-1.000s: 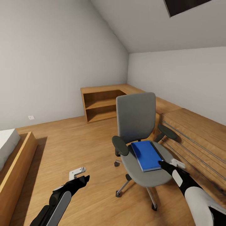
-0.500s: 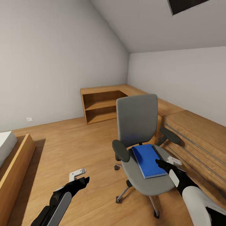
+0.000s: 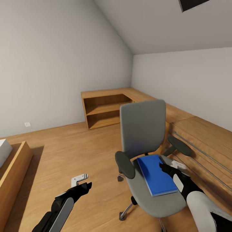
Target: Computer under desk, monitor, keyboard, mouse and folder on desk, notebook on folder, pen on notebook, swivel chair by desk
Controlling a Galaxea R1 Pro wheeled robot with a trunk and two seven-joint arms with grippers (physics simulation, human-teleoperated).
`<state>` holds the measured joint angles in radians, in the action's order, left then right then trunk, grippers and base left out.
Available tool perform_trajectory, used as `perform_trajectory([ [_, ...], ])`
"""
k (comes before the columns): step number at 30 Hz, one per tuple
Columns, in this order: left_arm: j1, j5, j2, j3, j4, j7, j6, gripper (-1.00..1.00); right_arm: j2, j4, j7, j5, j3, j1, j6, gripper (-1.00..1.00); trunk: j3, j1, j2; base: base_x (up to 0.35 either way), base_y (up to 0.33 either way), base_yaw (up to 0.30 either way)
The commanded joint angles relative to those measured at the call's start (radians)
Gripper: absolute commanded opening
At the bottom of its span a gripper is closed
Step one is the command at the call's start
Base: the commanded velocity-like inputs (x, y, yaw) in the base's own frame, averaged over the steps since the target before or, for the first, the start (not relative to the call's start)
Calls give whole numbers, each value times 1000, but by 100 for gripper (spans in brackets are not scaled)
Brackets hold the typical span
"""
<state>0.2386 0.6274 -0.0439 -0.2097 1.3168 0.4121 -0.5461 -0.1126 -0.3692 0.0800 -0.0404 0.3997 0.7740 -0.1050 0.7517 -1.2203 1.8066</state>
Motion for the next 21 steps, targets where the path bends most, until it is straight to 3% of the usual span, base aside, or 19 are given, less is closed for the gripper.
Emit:
perform_trajectory([
  [1, 1, 10, -1, -3, 0, 10, -1, 100, 1, -1, 6, -4, 7, 1, -6, 100, 1, 0, 0, 186, 0, 0],
  [10, 1, 10, 1, -5, -5, 9, 0, 100, 1, 1, 7, -4, 7, 0, -6, 100, 1, 0, 0, 239, 0, 0],
  [21, 1, 15, 1, -3, -2, 6, -1, 100, 2, 4, 5, 1, -12, 0, -9, 100, 1, 0, 0, 54, 0, 0],
])
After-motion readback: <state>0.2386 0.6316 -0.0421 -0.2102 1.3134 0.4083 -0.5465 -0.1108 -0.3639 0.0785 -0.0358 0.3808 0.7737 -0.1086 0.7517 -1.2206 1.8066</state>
